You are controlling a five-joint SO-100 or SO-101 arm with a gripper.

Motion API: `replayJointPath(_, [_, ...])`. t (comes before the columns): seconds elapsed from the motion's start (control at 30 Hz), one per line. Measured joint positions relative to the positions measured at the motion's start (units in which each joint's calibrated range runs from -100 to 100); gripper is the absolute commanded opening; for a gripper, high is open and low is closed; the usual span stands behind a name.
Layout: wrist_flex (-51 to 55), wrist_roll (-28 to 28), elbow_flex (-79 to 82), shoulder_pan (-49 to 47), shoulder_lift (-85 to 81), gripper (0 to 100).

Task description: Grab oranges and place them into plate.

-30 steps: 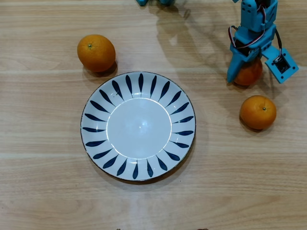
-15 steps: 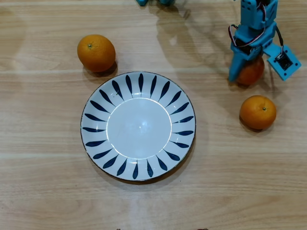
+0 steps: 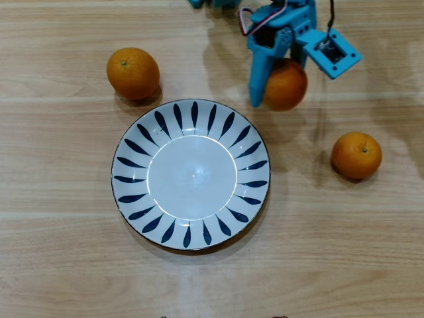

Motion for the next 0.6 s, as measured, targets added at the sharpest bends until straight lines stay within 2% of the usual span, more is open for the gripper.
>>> replayJointPath(0.27, [0.0,8.1,2.4,19.3,-5.6,32])
replayJointPath(0.6, [0.0,11.2,-2.6,27.0,8.6,32])
